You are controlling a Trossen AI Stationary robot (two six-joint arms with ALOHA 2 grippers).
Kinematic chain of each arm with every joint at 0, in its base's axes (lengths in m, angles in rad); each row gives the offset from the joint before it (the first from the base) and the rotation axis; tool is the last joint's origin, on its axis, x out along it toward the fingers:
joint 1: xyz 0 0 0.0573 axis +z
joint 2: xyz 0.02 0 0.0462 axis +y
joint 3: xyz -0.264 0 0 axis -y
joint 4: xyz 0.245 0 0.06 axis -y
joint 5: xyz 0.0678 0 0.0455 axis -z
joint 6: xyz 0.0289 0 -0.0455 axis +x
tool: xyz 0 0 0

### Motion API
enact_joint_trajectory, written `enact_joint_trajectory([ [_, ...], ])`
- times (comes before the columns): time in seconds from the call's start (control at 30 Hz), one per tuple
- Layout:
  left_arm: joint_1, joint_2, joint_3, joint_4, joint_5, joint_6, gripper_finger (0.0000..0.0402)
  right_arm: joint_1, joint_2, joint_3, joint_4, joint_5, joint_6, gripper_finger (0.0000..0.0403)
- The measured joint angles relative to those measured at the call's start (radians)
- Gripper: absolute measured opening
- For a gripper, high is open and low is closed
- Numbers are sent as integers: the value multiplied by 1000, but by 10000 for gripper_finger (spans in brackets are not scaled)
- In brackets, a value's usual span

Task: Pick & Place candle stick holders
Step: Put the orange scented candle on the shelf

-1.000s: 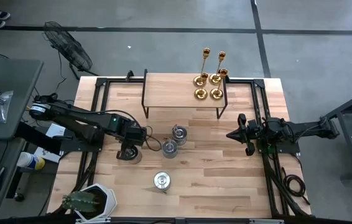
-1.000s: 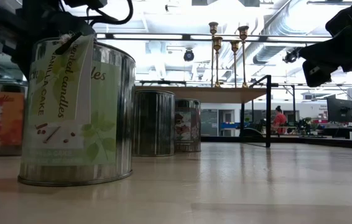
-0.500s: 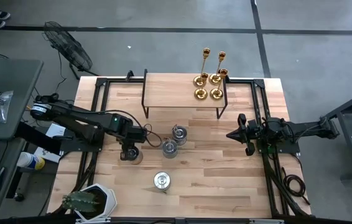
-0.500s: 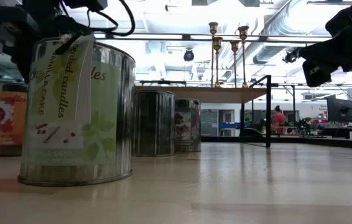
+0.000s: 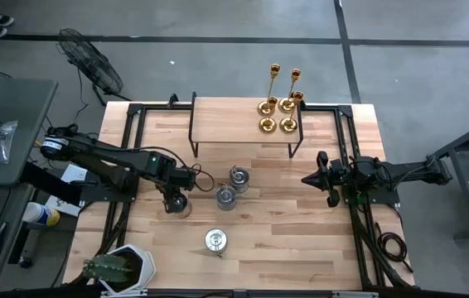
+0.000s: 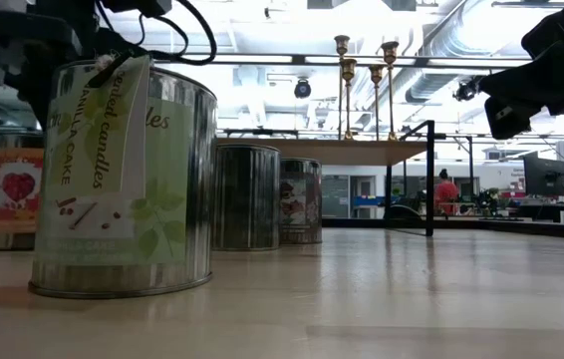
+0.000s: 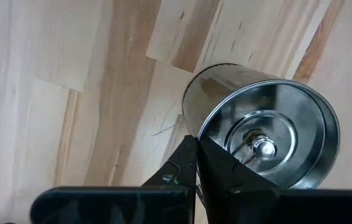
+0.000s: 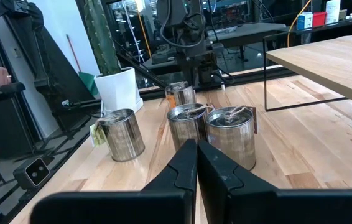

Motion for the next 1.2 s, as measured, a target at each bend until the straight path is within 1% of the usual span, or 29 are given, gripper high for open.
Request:
enact_joint_trajectory([
  [0.3,0,0,7,14,1,-50,0,0,0,0,0,0,0,4],
  [0.57,0,0,72,-23,-4,-53,0,0,0,0,0,0,0,4],
  [0.9,0,-1,160,-56,-10,-98,0,0,0,0,0,0,0,4],
  [1.07,40,-1,221,-83,1,-105,0,0,0,0,0,0,0,4],
  [1.2,91,14,303,-124,-7,-86,0,0,0,0,0,0,0,4],
])
